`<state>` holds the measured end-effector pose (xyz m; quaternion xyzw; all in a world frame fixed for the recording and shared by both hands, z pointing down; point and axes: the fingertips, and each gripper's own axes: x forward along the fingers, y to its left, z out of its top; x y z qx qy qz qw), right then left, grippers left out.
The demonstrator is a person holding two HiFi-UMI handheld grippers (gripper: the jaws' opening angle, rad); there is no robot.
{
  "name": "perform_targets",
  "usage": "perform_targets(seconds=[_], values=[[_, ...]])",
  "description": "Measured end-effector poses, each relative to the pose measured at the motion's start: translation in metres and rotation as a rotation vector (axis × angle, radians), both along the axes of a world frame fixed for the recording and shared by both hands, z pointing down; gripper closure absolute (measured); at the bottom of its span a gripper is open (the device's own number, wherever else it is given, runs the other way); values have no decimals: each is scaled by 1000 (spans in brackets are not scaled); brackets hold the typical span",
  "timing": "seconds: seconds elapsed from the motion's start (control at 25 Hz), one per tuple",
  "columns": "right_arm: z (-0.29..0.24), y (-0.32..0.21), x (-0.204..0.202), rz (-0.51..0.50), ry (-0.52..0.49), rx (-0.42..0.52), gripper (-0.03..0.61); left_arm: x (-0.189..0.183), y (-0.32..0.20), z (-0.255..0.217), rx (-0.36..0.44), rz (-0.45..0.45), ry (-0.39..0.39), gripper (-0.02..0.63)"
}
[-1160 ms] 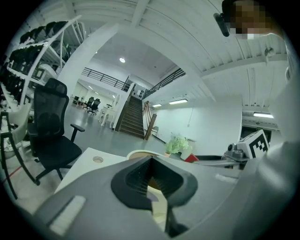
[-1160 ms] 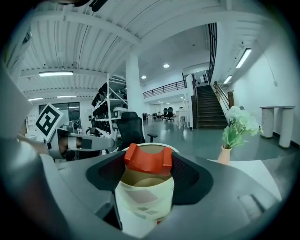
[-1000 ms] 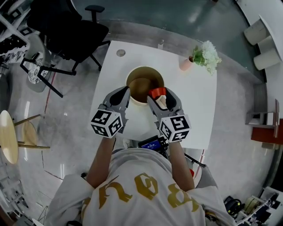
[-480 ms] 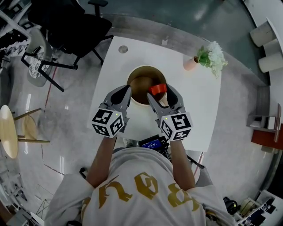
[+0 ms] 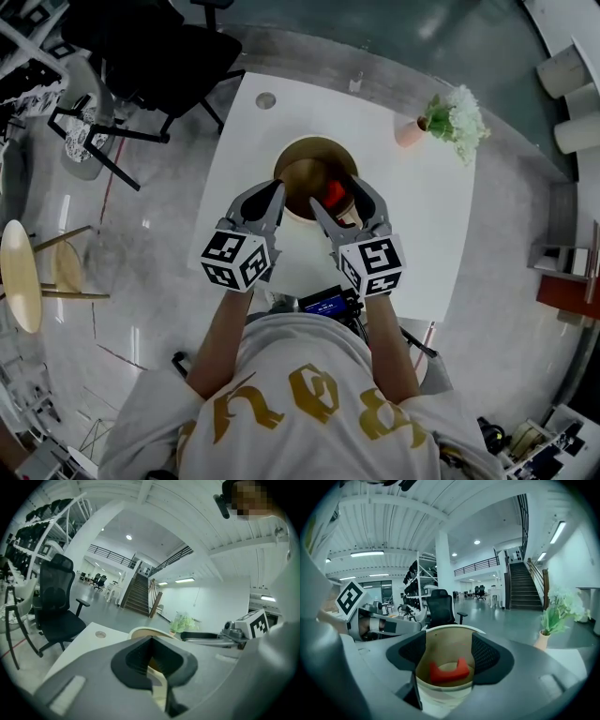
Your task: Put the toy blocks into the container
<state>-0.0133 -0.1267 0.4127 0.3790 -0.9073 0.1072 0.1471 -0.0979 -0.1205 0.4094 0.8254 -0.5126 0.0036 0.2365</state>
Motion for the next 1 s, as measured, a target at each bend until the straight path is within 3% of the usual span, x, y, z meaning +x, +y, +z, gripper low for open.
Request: perform_targets(seconds=[0.6,1.0], values=[[3,17,6,39,22,18,284,-7,17,1,-2,15,-1,614],[10,56,33,132,38,15,304,13,46,1,15,91,-33,614]])
